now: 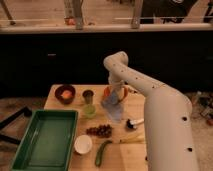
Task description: Wipe red bowl with sponge
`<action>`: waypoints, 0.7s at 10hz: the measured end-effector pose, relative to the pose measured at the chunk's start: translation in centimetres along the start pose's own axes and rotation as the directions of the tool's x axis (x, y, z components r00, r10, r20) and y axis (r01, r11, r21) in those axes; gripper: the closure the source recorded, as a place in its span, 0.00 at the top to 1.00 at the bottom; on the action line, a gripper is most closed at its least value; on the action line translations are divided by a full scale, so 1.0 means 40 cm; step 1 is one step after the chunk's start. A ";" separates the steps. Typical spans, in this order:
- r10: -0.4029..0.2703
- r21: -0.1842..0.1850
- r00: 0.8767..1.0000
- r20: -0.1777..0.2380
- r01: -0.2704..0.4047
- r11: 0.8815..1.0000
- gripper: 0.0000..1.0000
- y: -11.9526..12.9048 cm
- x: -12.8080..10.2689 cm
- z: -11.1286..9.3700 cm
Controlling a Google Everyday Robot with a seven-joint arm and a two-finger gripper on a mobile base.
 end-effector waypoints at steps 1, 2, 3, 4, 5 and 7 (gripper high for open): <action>0.009 -0.006 1.000 0.004 -0.009 1.000 0.00 -0.002 0.017 0.011; 0.014 -0.010 1.000 -0.002 -0.014 1.000 0.00 -0.009 0.043 0.017; 0.018 -0.013 1.000 0.000 -0.018 1.000 0.00 -0.034 0.072 0.023; 0.018 -0.014 1.000 0.001 -0.017 1.000 0.00 -0.057 0.088 0.025; 0.014 -0.016 1.000 0.002 -0.014 1.000 0.00 -0.081 0.102 0.025; 0.000 -0.017 1.000 0.004 0.000 1.000 0.00 -0.114 0.109 0.026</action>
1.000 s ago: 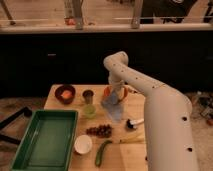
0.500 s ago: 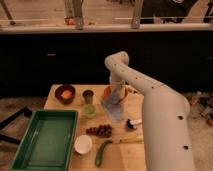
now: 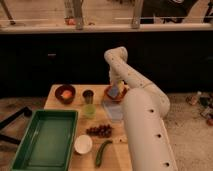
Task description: Wipe red bowl with sponge
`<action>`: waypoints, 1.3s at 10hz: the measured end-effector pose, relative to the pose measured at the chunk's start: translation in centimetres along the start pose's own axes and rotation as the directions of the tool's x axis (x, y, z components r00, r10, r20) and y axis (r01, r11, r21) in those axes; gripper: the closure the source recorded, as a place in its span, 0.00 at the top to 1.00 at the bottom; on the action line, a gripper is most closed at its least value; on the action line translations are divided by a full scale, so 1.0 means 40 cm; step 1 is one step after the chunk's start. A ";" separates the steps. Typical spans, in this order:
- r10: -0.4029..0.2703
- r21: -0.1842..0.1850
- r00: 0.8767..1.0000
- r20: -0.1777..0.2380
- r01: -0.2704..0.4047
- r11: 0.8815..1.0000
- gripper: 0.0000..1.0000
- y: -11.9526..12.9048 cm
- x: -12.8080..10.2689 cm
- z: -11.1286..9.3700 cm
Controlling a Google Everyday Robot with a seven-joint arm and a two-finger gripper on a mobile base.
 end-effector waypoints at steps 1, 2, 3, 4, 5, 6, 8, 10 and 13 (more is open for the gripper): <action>-0.013 0.002 1.000 0.003 0.013 1.000 0.00 -0.016 -0.010 -0.002; -0.033 0.003 0.999 0.009 0.033 0.999 0.00 -0.032 -0.027 -0.002; -0.059 0.000 0.998 0.017 0.059 0.998 0.00 -0.043 -0.055 0.002; -0.075 -0.001 0.997 0.021 0.075 0.997 0.00 -0.046 -0.072 0.003; -0.084 0.002 0.996 0.025 0.084 0.996 0.00 -0.045 -0.081 0.006; -0.083 -0.005 0.996 0.027 0.083 0.997 0.00 -0.029 -0.080 0.010; -0.060 -0.009 0.998 0.030 0.061 0.998 0.00 0.002 -0.055 0.015; -0.024 -0.015 0.999 0.036 0.024 1.000 0.00 0.039 -0.016 0.021; 0.036 -0.028 0.998 0.047 -0.034 0.999 0.00 0.083 0.062 0.039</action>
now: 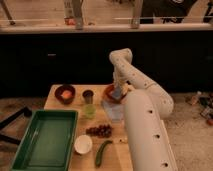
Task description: Wipe red bowl with sponge
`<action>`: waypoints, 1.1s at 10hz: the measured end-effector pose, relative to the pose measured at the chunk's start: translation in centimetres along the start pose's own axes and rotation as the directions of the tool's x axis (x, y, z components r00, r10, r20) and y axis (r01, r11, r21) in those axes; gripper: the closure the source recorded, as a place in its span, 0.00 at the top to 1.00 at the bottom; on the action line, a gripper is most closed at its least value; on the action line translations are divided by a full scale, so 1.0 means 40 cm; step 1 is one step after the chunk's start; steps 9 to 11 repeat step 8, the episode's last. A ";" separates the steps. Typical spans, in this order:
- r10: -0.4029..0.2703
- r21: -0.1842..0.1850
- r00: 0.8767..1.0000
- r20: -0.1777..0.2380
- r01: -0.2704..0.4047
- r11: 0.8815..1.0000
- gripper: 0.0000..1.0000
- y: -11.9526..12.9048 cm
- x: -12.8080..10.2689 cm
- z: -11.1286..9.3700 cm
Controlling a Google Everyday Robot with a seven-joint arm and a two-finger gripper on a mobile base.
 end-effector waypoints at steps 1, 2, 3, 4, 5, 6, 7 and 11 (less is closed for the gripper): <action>0.008 -0.003 1.000 0.002 -0.008 1.000 0.00 -0.004 0.025 0.002; 0.008 -0.004 1.000 0.004 -0.008 1.000 0.00 -0.015 0.038 0.005; 0.000 -0.002 1.000 0.006 0.000 1.000 0.00 -0.034 0.041 0.002; -0.011 -0.002 1.000 0.008 0.011 1.000 0.00 -0.046 0.030 -0.001; -0.025 0.001 1.000 0.007 0.025 1.000 0.00 -0.059 0.017 -0.005; -0.040 0.008 0.999 0.004 0.040 0.999 0.00 -0.079 -0.006 -0.015; -0.053 0.013 0.999 0.004 0.053 0.999 0.00 -0.095 -0.028 -0.027; -0.066 0.011 0.998 0.007 0.066 0.998 0.00 -0.098 -0.046 -0.037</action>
